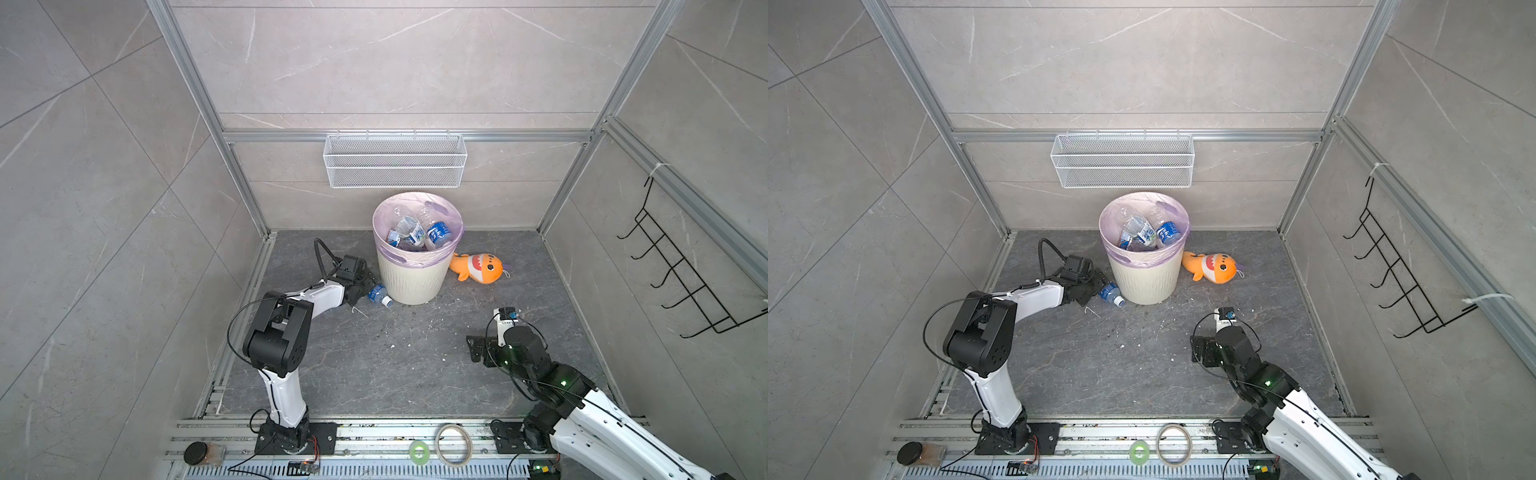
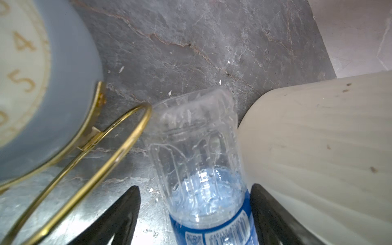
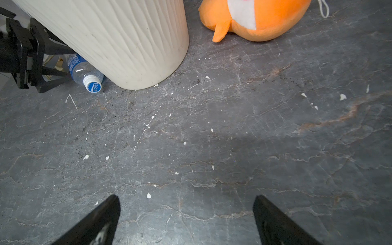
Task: Throw the plastic bottles in the bin
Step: 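Close the left gripper on the bottle and lift it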
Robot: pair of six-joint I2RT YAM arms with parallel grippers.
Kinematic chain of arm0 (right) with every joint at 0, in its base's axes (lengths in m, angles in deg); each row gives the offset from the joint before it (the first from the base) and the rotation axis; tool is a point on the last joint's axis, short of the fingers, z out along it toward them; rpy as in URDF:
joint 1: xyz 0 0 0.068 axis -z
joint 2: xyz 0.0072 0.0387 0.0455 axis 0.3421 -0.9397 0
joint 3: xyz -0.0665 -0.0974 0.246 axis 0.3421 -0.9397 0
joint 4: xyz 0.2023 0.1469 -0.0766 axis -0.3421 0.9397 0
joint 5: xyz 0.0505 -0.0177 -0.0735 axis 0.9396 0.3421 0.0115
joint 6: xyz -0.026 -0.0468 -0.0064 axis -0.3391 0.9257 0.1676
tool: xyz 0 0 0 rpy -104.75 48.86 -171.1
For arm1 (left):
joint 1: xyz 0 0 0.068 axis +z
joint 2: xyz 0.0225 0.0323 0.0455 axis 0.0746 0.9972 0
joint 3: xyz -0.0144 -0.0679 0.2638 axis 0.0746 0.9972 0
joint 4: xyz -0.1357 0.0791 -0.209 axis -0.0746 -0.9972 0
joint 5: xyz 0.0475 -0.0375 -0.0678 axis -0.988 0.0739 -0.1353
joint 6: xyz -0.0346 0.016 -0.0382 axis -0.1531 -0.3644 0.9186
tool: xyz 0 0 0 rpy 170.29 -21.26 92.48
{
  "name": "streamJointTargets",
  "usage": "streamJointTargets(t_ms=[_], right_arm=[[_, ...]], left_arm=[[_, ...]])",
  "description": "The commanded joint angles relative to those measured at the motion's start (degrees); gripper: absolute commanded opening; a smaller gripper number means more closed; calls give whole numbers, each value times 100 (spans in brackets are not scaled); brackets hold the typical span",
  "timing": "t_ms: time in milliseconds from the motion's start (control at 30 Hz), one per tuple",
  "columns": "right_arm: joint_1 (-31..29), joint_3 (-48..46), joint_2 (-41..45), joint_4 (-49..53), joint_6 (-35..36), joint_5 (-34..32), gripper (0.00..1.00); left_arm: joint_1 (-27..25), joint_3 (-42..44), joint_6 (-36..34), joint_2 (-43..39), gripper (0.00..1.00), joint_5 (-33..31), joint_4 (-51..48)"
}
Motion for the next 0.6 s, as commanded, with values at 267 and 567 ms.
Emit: streamJointTargets(t_ms=[267, 567], right_arm=[[-29, -4, -13, -80, -103, -128, 99], [-31, -5, -25, -78, -99, -137, 99]], left_arm=[[35, -495, -83, 428, 71, 282, 164], [36, -515, -261, 474, 61, 464, 144]])
